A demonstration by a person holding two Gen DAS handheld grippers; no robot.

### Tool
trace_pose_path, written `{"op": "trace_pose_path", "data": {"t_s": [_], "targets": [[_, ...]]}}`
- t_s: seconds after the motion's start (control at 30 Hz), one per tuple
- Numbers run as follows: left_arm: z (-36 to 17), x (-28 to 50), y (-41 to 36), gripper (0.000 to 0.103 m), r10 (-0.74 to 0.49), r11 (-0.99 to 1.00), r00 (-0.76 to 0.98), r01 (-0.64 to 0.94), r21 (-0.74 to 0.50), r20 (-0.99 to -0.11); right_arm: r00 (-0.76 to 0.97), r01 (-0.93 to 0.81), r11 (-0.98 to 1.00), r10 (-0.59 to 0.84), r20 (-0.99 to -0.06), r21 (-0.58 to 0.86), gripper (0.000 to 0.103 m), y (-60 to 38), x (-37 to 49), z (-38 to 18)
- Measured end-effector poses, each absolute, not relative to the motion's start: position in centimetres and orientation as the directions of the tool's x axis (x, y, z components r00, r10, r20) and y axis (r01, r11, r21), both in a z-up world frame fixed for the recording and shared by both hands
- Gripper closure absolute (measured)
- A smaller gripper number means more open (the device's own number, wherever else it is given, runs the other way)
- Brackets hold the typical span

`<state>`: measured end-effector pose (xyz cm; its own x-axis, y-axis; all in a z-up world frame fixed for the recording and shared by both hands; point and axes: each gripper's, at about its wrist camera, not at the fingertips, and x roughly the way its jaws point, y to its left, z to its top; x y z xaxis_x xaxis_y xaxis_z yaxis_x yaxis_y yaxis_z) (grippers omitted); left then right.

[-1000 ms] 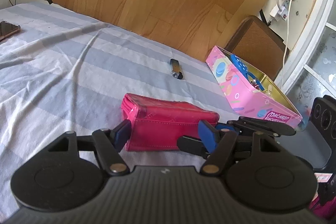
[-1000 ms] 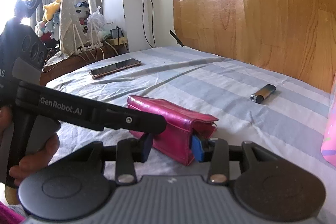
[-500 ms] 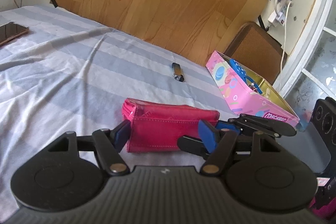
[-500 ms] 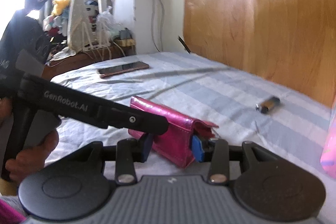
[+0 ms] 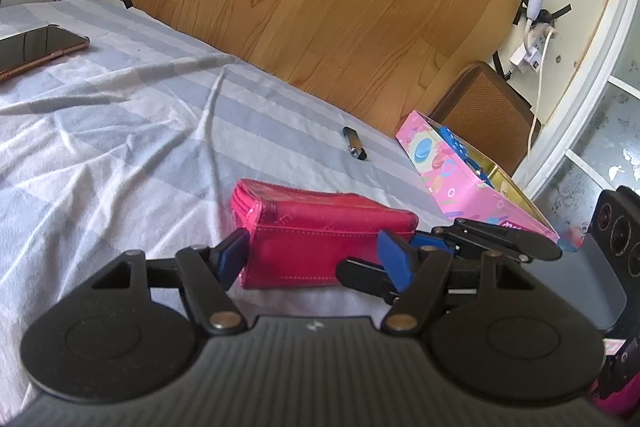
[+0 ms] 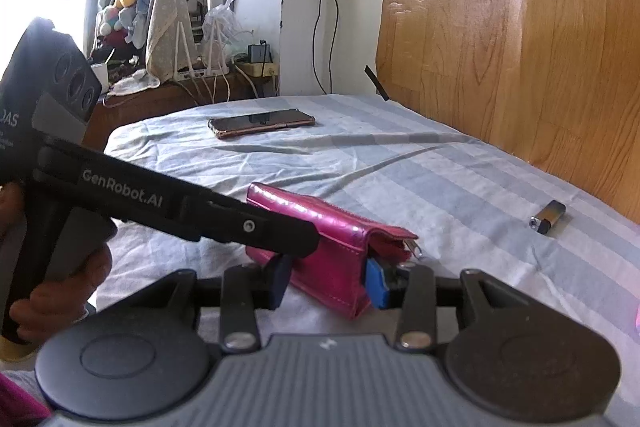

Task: Organize rigid objects
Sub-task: 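Hold the pink pouch closed in the right gripper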

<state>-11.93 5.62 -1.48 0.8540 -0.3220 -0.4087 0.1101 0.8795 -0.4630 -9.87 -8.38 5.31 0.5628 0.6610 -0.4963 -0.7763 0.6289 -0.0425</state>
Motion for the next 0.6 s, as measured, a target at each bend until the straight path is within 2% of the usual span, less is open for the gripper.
{"op": "trace_pose_path", "data": {"t_s": [0.6], "targets": [[-1.09,-11.48,5.38,0.031,-0.318,0.884,0.853,0.109,-0.455,-0.413,0.565,-0.776,0.63,0.676,-0.473,-0.027,0.066,-8.98,-9.66,5.46]]}}
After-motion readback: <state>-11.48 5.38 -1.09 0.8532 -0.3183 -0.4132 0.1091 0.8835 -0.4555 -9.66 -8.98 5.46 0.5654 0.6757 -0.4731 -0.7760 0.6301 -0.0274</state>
